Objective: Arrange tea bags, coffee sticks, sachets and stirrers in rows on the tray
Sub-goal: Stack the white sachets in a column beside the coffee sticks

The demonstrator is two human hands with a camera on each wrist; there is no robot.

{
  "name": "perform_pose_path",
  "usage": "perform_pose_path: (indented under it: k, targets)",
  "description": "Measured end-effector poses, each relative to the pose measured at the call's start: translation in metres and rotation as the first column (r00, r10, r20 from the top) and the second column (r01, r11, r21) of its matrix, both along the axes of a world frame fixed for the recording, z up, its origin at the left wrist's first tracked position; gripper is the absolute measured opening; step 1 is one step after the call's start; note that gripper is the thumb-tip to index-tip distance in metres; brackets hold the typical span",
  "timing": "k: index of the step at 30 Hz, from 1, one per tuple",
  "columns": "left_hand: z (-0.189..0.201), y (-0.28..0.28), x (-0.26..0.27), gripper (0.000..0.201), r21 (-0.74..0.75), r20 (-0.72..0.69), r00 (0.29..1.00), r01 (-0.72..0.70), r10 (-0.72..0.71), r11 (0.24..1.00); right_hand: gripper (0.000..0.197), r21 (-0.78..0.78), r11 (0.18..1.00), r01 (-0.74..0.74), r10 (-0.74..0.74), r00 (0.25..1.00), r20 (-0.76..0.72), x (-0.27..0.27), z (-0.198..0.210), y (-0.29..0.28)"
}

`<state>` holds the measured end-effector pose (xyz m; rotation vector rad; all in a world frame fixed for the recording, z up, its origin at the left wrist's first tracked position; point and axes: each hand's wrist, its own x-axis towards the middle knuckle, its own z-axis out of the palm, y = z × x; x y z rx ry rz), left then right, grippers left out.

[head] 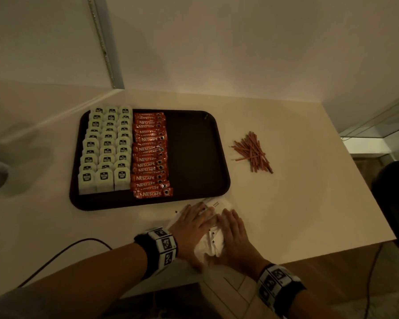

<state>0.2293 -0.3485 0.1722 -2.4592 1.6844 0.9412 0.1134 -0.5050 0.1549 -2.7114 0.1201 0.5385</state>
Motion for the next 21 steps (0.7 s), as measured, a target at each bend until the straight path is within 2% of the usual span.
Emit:
perform_pose_path:
  k: [5,14,18,21]
  targets:
    - [-0.004,0.049,0.014,0.126,0.000,-0.019,0.999,-0.027,0.027,1.000,0.110,-0.002,0.993,-0.121,0.120,0.988,-0.098,0.020,0.009,0.039]
    - [-0.003,0.134,0.029,0.123,-0.010,-0.064,0.980,-0.190,0.189,0.982,0.106,0.037,0.981,-0.189,0.191,0.979,-0.065,0.054,0.005,0.112]
    - [-0.006,0.160,0.033,0.124,-0.025,-0.080,0.971,-0.229,0.226,0.973,0.132,0.086,0.969,-0.231,0.238,0.968,-0.076,0.070,0.014,0.122]
    - [-0.006,0.166,0.036,0.118,-0.055,-0.077,0.960,-0.273,0.269,0.960,0.141,0.154,0.970,-0.189,0.206,0.973,-0.104,0.081,0.029,0.110]
